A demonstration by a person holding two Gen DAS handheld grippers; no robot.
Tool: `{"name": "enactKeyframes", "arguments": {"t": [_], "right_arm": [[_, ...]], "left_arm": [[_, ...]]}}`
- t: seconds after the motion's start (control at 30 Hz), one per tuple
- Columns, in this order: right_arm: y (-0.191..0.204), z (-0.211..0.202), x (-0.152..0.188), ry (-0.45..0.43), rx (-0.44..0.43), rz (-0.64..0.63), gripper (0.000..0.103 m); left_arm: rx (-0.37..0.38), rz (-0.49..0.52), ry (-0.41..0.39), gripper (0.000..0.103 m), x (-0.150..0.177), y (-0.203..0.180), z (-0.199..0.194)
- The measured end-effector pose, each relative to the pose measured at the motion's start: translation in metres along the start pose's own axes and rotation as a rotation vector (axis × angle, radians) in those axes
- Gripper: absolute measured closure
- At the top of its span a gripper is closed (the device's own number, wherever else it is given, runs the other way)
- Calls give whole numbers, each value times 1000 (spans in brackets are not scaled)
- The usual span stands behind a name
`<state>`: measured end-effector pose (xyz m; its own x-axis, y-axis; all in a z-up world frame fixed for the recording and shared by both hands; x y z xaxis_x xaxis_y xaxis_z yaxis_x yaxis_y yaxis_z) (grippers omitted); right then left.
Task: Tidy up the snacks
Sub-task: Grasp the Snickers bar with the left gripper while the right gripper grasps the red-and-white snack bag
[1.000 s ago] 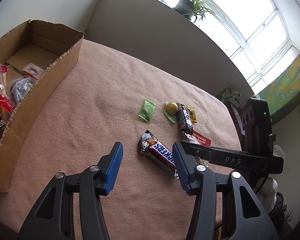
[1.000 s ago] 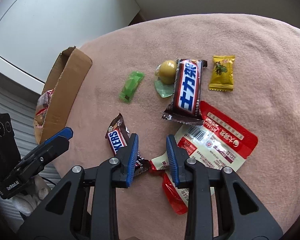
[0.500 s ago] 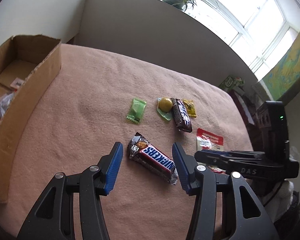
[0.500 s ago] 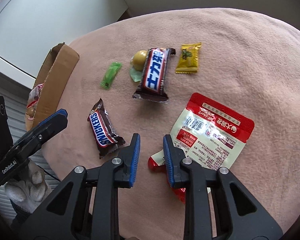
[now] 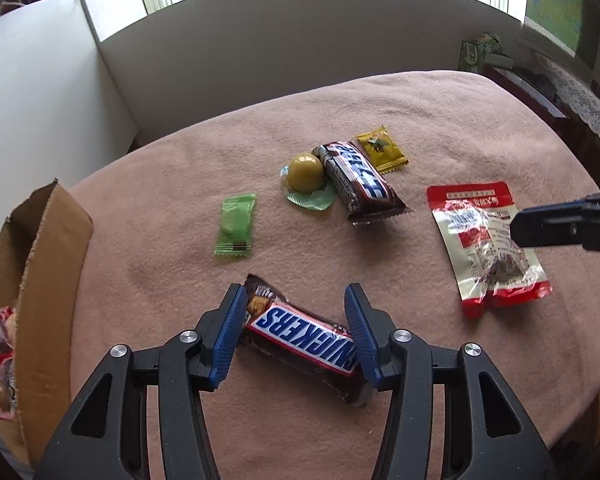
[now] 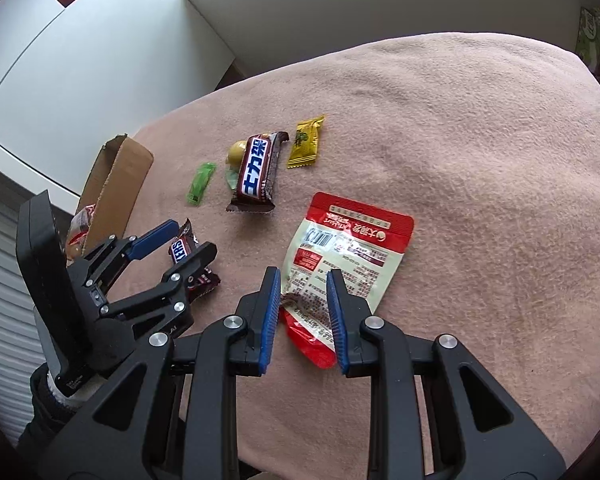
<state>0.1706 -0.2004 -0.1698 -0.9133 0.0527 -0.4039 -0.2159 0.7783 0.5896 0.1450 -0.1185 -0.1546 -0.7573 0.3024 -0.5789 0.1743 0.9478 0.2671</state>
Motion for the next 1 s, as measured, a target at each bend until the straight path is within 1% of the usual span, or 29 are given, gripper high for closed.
{"name": "enactKeyframes", "arguments": {"t": [0.07,0.1,0.13,0.17,0.2,0.23,0.3,0.37,0.4,0.43,0.5,0.6,0.63,0.7,0.83,0.9,1.0], "right_arm": [[-1,0,0,-5,1,5,79],[-1,1,0,-6,11,2,77],[0,2,-1,-11,39,-7,74],[-1,3,-1,-15,74,-15,68],[0,3,-1,-22,108,-18,51],[-1,2,-1,-39,123,-15,40],[-4,-2,1,-62,134,10,33],[-9,-3,2,-59,131,49,32],[-13,-1,2,-47,122,74,32],[-16,1,3,-32,110,96,31],[-21,6,4,-11,84,139,24],[-22,17,3,16,68,173,22],[-19,20,2,16,77,164,16],[-12,28,-2,25,103,134,12],[3,43,-9,43,150,70,11],[9,50,-12,49,174,32,11],[15,59,-13,71,261,-62,16]], "left_arm": [[-13,21,-16,51,4,2,-3],[-15,21,-18,51,5,4,-4],[-10,12,-19,51,6,8,-6],[-3,2,-19,51,6,12,-6],[4,-10,-22,51,5,13,-6],[14,-30,-30,51,5,18,-10],[56,-96,-31,51,8,29,-18],[134,-204,-16,50,12,43,-25],[159,-241,-10,49,14,48,-26],[177,-262,-2,49,18,52,-28],[221,-296,32,47,26,53,-27],[281,-344,78,44,31,51,-20],[291,-357,88,44,31,51,-18],[304,-368,96,44,29,48,-13],[297,-369,105,44,23,41,-4],[282,-374,109,44,20,39,3],[247,-355,95,44,17,40,2]]}}
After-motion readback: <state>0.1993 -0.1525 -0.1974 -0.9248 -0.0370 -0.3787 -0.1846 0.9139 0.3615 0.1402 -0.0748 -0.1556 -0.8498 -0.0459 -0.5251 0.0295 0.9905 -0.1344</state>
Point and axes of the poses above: each gripper's, at about its wrist camera, not at the fingertips, and z roughly the way its jaws point, y to its left, x to its underside, the point moved 5 cm from there along z, roughly the way its jaws point, and after that the axes turned 10 degrees about -x, right-handed, at the moved point
